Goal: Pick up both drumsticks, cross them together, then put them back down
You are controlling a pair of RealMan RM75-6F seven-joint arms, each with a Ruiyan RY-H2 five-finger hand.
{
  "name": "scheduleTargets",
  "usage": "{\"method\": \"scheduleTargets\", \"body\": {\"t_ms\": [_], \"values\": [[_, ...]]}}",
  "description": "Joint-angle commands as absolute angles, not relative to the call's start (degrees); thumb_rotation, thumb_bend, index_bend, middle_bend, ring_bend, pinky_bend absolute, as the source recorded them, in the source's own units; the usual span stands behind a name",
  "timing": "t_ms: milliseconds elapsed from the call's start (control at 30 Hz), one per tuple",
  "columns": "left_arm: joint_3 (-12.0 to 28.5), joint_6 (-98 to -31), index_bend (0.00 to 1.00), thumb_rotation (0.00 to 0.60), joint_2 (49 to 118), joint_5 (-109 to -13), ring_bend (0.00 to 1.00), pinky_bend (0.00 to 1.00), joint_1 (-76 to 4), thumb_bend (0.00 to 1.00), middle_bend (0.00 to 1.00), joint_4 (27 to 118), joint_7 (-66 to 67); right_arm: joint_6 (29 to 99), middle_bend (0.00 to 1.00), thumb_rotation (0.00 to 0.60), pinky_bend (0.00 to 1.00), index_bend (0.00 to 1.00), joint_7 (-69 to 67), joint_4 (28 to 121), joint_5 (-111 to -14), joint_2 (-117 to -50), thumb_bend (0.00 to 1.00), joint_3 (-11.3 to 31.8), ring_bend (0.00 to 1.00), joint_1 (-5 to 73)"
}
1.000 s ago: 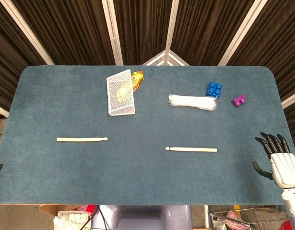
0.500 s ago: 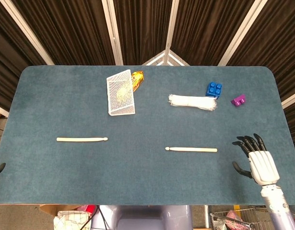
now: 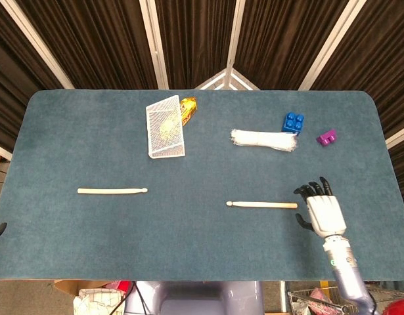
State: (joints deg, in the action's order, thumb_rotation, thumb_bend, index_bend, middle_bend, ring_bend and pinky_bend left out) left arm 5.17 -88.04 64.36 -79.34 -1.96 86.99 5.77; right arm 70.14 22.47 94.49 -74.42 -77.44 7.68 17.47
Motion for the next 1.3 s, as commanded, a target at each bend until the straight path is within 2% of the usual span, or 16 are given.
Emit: {"method": "scheduleTargets", "body": {"t_ms": [33, 433, 667, 1300], "values": [[5.2, -87.7, 0.05, 0.6, 64.4, -79.1, 0.0, 0.0, -2.0, 0.29, 0.0, 86.9, 5.9, 68.7, 0.32, 0.6, 0.0, 0.36, 26.8, 94.4, -71.4, -80.4, 0.33, 7.8, 0.19, 18.9], [5.3, -87.3, 0.05, 0.6, 64.7, -79.4, 0.0, 0.0, -2.3, 0.29, 0.0, 86.3, 5.7, 66.9, 0.33, 0.6, 0.0, 0.38, 35.8, 89.5, -64.2, -88.4, 0.33, 9.1, 0.2, 22.6], [5.4, -87.5, 0.05, 0.6, 64.8, -79.4, 0.0, 0.0, -2.3, 0.29, 0.0, 86.1, 5.6, 66.6, 0.38, 0.6, 0.0, 0.41, 36.7, 84.4, -62.4, -91.9, 0.33, 9.9, 0.23, 24.4], [5.7, -86.5, 0.05, 0.6, 65.3, -78.5, 0.0, 0.0, -2.8, 0.29, 0.0, 85.5, 6.1, 66.7, 0.46, 0.6, 0.0, 0.51, 37.2, 78.9, -61.5, -95.5, 0.33, 8.9, 0.26, 25.7]]}}
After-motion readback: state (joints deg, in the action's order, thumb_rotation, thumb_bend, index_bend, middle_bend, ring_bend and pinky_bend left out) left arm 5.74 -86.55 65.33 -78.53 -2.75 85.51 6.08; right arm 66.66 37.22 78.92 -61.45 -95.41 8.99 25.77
